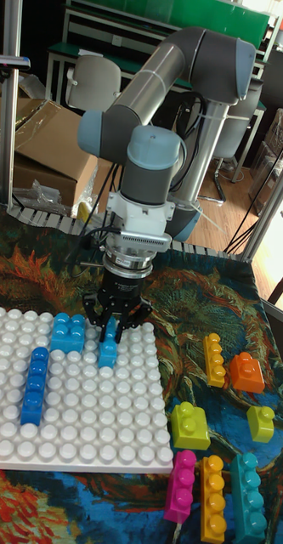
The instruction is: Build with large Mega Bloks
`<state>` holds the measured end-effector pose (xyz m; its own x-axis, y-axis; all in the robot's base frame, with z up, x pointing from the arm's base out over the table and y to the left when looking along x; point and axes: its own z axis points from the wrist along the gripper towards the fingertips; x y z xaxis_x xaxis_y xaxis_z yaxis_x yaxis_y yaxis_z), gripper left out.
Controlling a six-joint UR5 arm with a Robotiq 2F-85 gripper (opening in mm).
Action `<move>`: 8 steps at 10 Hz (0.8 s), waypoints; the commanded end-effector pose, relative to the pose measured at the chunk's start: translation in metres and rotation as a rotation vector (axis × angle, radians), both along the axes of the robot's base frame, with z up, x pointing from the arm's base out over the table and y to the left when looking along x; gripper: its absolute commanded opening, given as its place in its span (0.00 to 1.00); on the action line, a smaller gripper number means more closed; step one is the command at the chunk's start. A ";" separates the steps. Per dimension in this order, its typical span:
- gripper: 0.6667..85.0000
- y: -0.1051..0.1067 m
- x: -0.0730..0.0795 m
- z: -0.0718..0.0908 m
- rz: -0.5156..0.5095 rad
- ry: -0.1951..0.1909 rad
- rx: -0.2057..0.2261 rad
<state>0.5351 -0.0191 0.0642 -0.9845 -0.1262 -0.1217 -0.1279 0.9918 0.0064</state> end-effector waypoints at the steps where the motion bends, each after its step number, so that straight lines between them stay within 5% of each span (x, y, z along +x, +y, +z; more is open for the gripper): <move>1: 0.58 0.002 0.002 0.008 0.029 -0.005 0.009; 2: 0.65 0.002 0.002 0.009 0.038 -0.008 0.009; 4: 0.63 0.001 0.001 0.016 0.051 -0.007 0.015; 5: 0.55 0.001 -0.002 0.024 0.052 -0.003 0.026; 8: 0.05 0.007 -0.005 0.036 -0.004 0.010 0.041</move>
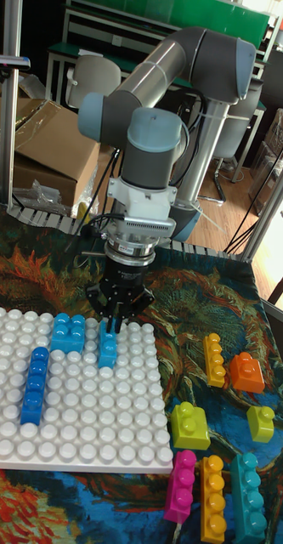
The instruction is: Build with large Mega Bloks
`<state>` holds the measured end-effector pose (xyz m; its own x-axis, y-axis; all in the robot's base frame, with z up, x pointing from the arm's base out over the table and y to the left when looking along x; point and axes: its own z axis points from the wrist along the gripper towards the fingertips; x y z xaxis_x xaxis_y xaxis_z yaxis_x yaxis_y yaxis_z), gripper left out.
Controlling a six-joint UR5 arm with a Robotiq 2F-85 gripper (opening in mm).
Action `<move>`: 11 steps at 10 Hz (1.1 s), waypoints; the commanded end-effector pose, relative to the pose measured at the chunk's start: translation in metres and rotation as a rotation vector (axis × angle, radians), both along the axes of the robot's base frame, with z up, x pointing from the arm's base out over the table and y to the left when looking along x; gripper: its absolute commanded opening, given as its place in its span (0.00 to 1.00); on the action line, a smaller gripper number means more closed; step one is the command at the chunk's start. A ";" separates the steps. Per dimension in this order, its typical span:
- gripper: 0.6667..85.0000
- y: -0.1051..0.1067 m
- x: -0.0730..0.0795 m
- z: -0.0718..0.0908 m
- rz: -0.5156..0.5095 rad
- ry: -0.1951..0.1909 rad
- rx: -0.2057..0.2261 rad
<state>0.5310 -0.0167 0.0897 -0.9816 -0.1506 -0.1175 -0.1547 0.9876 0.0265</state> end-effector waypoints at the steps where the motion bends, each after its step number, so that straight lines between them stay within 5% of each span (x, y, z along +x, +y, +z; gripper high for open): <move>1: 0.01 0.009 0.001 0.010 -0.039 0.001 0.041; 11: 0.01 0.007 0.003 -0.009 -0.022 -0.012 0.051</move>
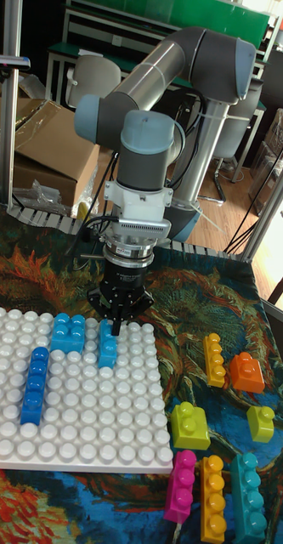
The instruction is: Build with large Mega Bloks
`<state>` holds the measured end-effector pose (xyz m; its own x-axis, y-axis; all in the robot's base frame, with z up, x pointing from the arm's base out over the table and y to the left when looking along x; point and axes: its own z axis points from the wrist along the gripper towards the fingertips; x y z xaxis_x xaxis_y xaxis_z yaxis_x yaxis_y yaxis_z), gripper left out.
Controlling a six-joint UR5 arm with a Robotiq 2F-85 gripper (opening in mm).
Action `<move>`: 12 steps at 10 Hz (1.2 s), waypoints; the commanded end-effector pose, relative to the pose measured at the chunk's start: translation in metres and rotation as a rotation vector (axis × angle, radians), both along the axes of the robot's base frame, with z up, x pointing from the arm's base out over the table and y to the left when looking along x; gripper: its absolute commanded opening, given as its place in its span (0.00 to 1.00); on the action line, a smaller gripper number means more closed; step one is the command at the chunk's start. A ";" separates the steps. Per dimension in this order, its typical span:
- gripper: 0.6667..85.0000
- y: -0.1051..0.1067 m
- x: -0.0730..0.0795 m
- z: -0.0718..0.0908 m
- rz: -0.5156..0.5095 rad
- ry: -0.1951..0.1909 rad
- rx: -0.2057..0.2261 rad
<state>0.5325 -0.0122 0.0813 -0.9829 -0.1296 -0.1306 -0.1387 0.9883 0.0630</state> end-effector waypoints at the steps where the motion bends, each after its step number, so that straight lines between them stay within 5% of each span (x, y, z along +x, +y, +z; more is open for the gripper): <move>1: 0.01 0.002 0.002 -0.001 -0.005 -0.004 0.013; 12: 0.01 0.001 0.000 -0.002 -0.002 -0.006 0.023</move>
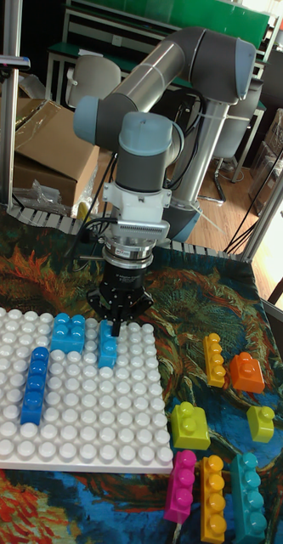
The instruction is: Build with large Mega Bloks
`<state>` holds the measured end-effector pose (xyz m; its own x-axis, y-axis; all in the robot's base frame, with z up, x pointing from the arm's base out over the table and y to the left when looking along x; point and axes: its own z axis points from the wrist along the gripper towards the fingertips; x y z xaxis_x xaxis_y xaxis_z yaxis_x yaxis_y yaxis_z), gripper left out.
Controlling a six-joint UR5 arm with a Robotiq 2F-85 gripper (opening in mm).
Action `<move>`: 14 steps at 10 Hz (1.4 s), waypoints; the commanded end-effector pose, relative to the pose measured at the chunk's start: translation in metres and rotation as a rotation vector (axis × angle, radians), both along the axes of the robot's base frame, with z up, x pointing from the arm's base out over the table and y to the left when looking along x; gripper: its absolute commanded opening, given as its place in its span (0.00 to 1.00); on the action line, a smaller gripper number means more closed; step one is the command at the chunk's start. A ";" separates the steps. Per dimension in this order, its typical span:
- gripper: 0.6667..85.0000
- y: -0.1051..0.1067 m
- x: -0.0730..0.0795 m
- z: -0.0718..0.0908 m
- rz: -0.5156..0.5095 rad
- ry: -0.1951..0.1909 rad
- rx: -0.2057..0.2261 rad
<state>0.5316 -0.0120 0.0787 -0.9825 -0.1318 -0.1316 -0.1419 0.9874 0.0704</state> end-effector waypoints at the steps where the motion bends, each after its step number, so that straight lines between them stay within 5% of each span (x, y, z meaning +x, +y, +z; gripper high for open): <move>1: 0.01 0.000 0.000 0.000 -0.004 -0.006 0.015; 11: 0.01 0.000 -0.002 0.010 0.000 0.001 0.015; 14: 0.01 -0.004 -0.002 0.001 0.009 -0.013 0.018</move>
